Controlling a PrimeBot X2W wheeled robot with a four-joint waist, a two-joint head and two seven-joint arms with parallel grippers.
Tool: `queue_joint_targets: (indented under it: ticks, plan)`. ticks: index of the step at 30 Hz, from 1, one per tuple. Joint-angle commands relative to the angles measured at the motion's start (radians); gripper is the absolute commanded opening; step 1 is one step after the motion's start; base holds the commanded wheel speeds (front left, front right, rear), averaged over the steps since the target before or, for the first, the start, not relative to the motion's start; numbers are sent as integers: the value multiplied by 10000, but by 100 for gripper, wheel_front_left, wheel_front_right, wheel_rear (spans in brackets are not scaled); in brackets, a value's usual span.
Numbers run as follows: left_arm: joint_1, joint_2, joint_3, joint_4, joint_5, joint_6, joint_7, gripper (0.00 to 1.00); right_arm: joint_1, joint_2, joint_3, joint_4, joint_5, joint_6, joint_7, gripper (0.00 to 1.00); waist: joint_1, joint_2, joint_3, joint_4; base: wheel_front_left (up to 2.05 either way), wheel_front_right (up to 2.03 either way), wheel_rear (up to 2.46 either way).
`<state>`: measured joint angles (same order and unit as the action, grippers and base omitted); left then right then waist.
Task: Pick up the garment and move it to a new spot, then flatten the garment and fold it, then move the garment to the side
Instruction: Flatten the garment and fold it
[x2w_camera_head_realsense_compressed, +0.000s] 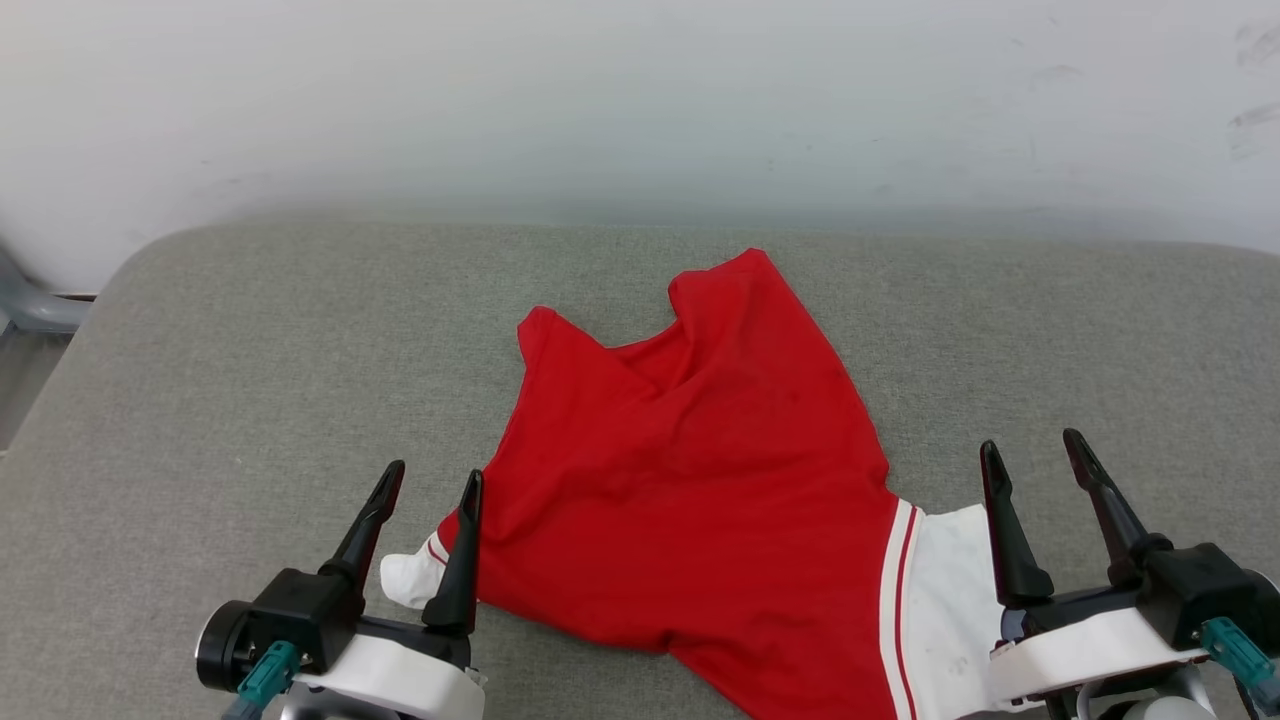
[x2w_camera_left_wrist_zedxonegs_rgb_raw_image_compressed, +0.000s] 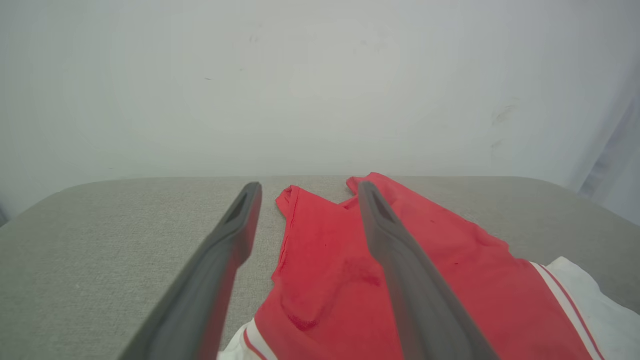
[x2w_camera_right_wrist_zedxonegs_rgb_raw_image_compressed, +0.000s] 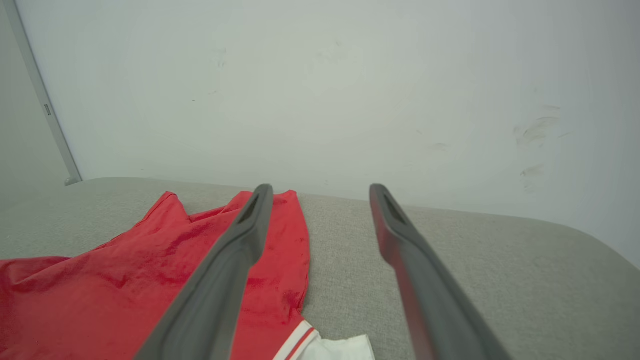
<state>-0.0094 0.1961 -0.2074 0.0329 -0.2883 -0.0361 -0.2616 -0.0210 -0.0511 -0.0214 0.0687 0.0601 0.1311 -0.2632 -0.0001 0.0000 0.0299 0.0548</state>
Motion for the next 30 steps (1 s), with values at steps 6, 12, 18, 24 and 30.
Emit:
queue_joint_targets:
  ticks: [6,12,18,24,30]
  plan:
    - [-48,-314,430,-50,507,-378,-37,100,-173,17,-57,-125,-80,-7,819,100,1,0,131,-131,0,0,0]
    - [-181,-590,631,-19,835,-594,-37,100,-648,-1111,860,-374,741,-10,4488,100,1,0,428,-251,0,0,0]
    - [-462,-755,680,43,1035,-770,-38,100,-1243,-2846,1788,-1037,2310,-10,9425,100,1,0,822,-170,0,0,0]
    - [-797,-877,603,81,1152,-877,-38,100,-1907,-3638,1654,-1256,3202,-8,12202,100,1,0,1312,197,0,0,0]
    - [-1004,-916,544,88,1243,-932,-38,100,-2189,-3783,1367,-545,3229,-8,12795,100,1,0,1683,648,0,0,0]
